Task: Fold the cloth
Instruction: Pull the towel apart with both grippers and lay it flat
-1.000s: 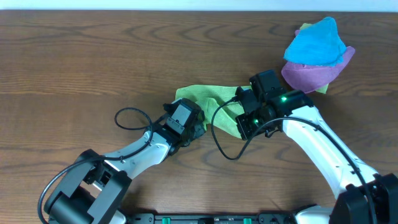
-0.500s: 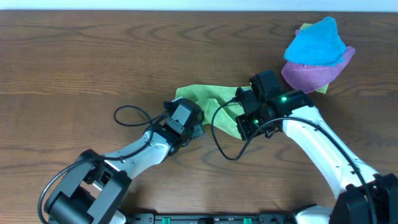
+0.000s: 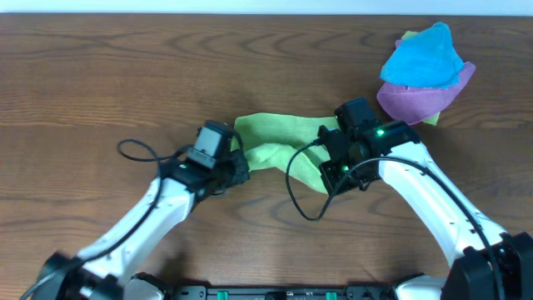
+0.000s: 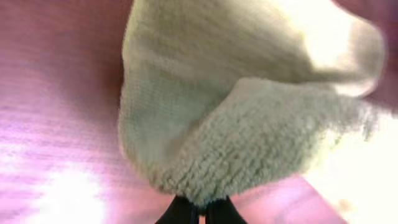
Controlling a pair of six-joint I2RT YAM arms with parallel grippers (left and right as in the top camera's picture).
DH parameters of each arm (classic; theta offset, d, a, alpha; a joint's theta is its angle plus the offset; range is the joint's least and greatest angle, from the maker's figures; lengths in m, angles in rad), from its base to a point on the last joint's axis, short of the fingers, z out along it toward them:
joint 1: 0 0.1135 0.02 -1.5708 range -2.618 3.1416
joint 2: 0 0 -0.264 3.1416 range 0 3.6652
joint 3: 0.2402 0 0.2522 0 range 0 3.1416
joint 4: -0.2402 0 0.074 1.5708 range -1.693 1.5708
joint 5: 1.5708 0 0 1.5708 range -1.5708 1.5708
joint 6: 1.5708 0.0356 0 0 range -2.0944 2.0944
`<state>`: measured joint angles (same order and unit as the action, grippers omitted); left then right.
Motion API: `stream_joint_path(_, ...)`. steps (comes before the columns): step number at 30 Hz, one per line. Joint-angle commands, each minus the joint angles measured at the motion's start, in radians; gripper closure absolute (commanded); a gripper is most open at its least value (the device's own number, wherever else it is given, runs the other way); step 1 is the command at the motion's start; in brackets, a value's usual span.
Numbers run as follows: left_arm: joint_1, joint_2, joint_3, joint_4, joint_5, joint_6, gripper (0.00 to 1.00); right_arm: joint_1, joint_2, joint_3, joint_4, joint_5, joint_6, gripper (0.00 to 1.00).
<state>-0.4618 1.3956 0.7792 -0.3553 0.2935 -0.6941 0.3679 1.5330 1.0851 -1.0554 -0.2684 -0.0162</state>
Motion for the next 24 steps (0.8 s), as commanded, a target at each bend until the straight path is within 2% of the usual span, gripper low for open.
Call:
stream_joint_path(1,0.017,-0.055,0.018,-0.091,0.103,0.108,0.94,-0.002,-0.008,0.001,-0.038,0.011,-0.023,0.99)
stream_joint_path(7,0.017,-0.108,0.018,-0.29,0.134,0.218,0.95,-0.002,-0.008,0.001,-0.154,0.012,-0.022,0.99)
stream_joint_path(14,0.017,-0.109,0.018,-0.446,0.092,0.35,0.94,-0.002,-0.008,0.001,-0.224,0.115,0.072,0.98)
stream_joint_path(15,0.017,-0.109,0.018,-0.457,0.083,0.367,0.94,-0.002,-0.008,0.001,-0.225,0.115,0.083,0.96)
stream_joint_path(16,0.017,-0.109,0.018,-0.465,0.076,0.38,0.94,-0.002,-0.008,0.001,-0.227,0.115,0.092,0.89)
stream_joint_path(17,0.017,-0.109,0.018,-0.475,0.066,0.385,0.91,-0.002,-0.008,0.001,-0.23,0.115,0.099,0.83)
stream_joint_path(18,0.018,-0.109,0.018,-0.485,0.051,0.385,0.83,-0.002,-0.008,0.001,-0.234,0.115,0.109,0.76)
stream_joint_path(21,0.021,-0.109,0.018,-0.507,0.029,0.4,0.67,-0.002,-0.009,0.001,-0.247,0.106,0.126,0.62)
stream_joint_path(22,0.026,-0.109,0.018,-0.513,0.029,0.41,0.59,-0.002,-0.011,0.001,-0.252,0.101,0.129,0.57)
stream_joint_path(24,0.039,-0.109,0.018,-0.521,0.029,0.411,0.5,-0.002,-0.017,0.001,-0.258,0.085,0.128,0.51)
